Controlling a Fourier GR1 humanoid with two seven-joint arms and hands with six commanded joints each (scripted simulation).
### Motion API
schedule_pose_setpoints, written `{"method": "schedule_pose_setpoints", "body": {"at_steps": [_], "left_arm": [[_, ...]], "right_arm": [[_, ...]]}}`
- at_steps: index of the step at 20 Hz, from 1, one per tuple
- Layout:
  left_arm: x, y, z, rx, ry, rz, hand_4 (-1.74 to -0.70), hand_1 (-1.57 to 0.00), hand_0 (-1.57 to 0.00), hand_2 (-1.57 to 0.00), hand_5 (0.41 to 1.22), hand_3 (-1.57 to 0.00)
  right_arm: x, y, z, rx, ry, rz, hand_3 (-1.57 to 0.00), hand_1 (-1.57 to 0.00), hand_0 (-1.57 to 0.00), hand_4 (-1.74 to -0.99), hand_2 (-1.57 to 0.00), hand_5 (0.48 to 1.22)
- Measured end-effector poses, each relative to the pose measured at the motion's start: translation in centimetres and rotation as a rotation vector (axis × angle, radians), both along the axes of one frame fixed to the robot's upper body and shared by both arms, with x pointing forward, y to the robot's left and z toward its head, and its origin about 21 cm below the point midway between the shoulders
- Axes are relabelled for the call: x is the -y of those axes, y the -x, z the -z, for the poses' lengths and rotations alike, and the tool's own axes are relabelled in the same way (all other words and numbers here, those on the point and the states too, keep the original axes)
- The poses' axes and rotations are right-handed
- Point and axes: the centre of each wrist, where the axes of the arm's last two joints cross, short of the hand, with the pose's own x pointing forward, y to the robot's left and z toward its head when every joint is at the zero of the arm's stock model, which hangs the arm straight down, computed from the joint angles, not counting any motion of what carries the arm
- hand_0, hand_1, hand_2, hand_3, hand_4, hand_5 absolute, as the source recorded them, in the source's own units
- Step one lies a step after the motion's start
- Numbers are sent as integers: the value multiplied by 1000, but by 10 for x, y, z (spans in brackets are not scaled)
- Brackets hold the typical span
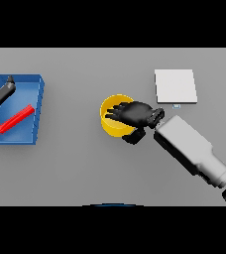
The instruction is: Pick up the red beaker and tilt it to pour out 1 green nut into yellow bowl. Pick up the yellow bowl and place it on the metallic measuring scale.
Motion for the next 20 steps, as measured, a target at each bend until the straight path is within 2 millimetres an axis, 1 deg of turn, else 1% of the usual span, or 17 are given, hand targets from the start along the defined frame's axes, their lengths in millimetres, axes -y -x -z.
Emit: {"method": "schedule_pose_setpoints", "body": {"at_steps": [1,2,4,5,6,7,8,9,10,11,13,14,16,17,19,20], "left_arm": [[-2,0,-1,0,3,-6,-746,1,1,1,698,1],[-1,0,0,-2,5,-9,-746,1,1,1,699,1],[0,-2,-2,-5,3,-8,-744,1,1,1,697,1],[-4,0,-2,-2,0,-4,-745,1,1,1,699,1],[-3,1,-1,-1,1,-7,-747,1,1,1,700,1],[-3,0,-2,-3,0,-7,-750,1,1,1,701,1],[-5,2,1,-4,-3,-8,-752,1,1,1,701,1],[-5,0,-1,-5,-4,-7,-754,1,1,1,700,1],[-4,1,0,0,-7,-3,-755,1,1,1,703,1],[-4,2,0,3,-8,-2,-755,1,1,1,704,1],[-5,-2,-2,0,-9,-13,-756,1,1,1,701,1],[-2,0,2,-2,-7,2,-754,1,1,1,700,1],[-5,-2,-5,6,-17,-6,-750,1,1,1,695,1],[-3,-3,-1,-3,-12,-5,-747,1,1,1,692,1],[0,-4,-2,-2,-21,5,-739,1,1,1,690,1],[-2,-2,-2,-6,-22,1,-735,1,1,1,689,1]], "right_arm": [[2,0,1,-17,6,-8,-2,1,1,-1270,1,740],[-4,0,3,-20,16,9,-14,1,1,-1276,1,744],[-10,-3,0,-27,28,12,-47,1,1,-1285,-9,753],[-8,-1,5,-47,37,17,-72,1,1,-1289,-23,758],[-4,-2,5,-55,38,30,-104,-9,1,-1293,-43,776],[-7,-1,7,-69,44,60,-141,-36,-26,-1302,-71,805],[-7,0,6,-81,44,67,-182,-135,-161,-1321,-147,839],[-9,0,6,-82,50,70,-236,-422,-443,-1351,-375,915],[-9,-1,4,-82,49,57,-309,-652,-669,-1394,-614,976],[-7,-1,5,-88,39,43,-399,-836,-849,-1463,-806,1025],[-3,-1,5,-111,24,25,-706,-1100,-1109,-1557,-1081,1096],[-6,1,4,-113,40,35,-871,-1195,-1201,-1594,-1133,1121],[-4,-1,4,-124,38,27,-1120,-1330,-1334,-1647,-1205,1157],[-3,-2,4,-128,35,25,-1210,-1378,-1382,-1666,-1234,1170],[-3,-2,3,-125,32,27,-1320,-1448,-1450,-1693,-1268,1188],[-4,-2,2,-122,34,28,-1365,-1472,-1474,-1702,-1281,1195]]}}
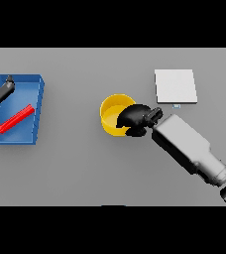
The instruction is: Pick up the red beaker and tilt it to pour out 1 green nut into yellow bowl. Pick up the yellow bowl and place it on the metallic measuring scale.
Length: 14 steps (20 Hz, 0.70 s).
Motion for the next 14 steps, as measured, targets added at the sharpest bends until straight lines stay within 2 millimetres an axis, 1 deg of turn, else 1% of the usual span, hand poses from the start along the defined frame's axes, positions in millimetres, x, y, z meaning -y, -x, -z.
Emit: {"method": "schedule_pose_setpoints", "body": {"at_steps": [2,4,5,6,7,8,9,10,11,12,13,14], "left_arm": [[1,1,1,5,-2,0,-733,1,1,1,686,1],[0,1,-1,7,-1,2,-731,1,1,1,685,1],[-2,0,0,2,-1,-6,-730,1,1,1,687,1],[-2,0,-1,8,0,-2,-729,1,1,1,690,1],[-2,0,-2,8,-3,-1,-732,1,1,1,691,1],[-3,3,0,16,-5,4,-733,1,1,1,692,1],[-3,2,0,10,-4,-1,-735,1,1,1,690,1],[-4,1,-2,11,-3,-2,-736,1,1,1,695,1],[-2,1,-2,15,-7,8,-734,1,1,1,697,1],[0,0,-2,9,-2,9,-738,1,1,1,696,1],[-1,2,-2,21,-7,17,-739,1,1,1,693,1],[0,1,-3,21,-8,12,-737,1,1,1,697,1]], "right_arm": [[2,0,1,1,-18,7,-1389,-1508,-1509,-1716,-1288,1204],[3,0,-2,5,-23,1,-1405,-1531,-1531,-1725,-1306,1210],[1,1,-5,16,-21,-5,-1376,-1539,-1539,-1728,-1330,1212],[0,-1,-12,24,-28,-7,-1336,-1545,-1546,-1731,-1356,1214],[4,0,-17,23,-27,-4,-1309,-1550,-1551,-1733,-1371,1215],[3,0,-23,36,-25,9,-1286,-1554,-1555,-1735,-1386,1217],[6,-3,-33,45,-26,10,-1266,-1558,-1558,-1736,-1404,1217],[10,-3,-38,52,-23,17,-1252,-1560,-1561,-1737,-1413,1218],[8,-2,-43,73,-24,32,-1242,-1563,-1563,-1738,-1419,1219],[13,-2,-49,85,-40,31,-1257,-1564,-1564,-1738,-1414,1219],[17,-3,-54,109,-43,50,-1268,-1566,-1566,-1739,-1422,1220],[18,-3,-61,134,-46,65,-1260,-1567,-1567,-1739,-1436,1220]]}}
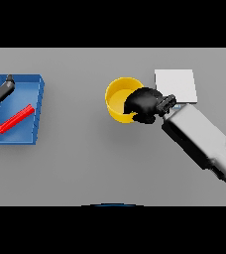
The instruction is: Pick up the red beaker and tilt it to pour out 1 green nut into yellow bowl. Pick up the yellow bowl and place it on the metallic measuring scale.
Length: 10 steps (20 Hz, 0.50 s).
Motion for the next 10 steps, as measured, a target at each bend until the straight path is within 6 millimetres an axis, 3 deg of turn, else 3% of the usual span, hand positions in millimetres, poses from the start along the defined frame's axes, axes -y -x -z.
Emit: {"method": "schedule_pose_setpoints", "body": {"at_steps": [3,6,10], "left_arm": [[-4,1,-2,0,2,-9,-746,1,1,1,697,1],[-1,2,-2,-7,-5,-10,-742,1,1,1,704,1],[-2,0,-5,-5,0,-16,-744,1,1,1,708,1]], "right_arm": [[16,-8,-9,13,-14,29,-1376,-1569,-1569,-1740,-1439,1220],[31,-15,-15,28,-21,92,-1283,-1570,-1570,-1741,-1482,1220],[66,-33,-26,93,-38,174,-1219,-1571,-1571,-1741,-1527,1221]]}}
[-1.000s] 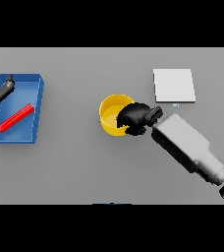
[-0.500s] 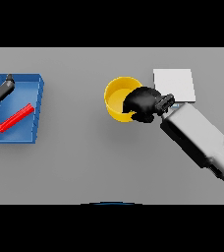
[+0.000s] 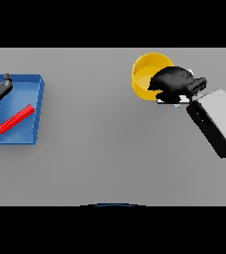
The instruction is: Pick up the red beaker and tilt it to pour out 1 green nut into yellow bowl. Pick up the yellow bowl and place it on the metallic measuring scale.
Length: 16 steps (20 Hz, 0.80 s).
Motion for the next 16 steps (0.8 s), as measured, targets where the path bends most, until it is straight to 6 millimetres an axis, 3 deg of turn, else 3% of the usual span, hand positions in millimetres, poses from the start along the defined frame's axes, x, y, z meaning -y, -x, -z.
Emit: {"method": "schedule_pose_setpoints", "body": {"at_steps": [5,12,16], "left_arm": [[1,2,0,-12,6,1,-734,1,1,1,697,1],[-2,1,1,-17,-3,-12,-724,1,1,1,681,1],[-2,3,0,-11,-7,-7,-722,1,1,1,678,1]], "right_arm": [[37,-22,-4,45,-14,107,-1175,-1571,-1571,-1741,-1501,1221],[71,-38,27,46,-9,221,-1315,-1571,-1571,-1741,-1425,1221],[74,-39,44,11,-17,254,-1346,-1571,-1571,-1741,-1396,1221]]}}
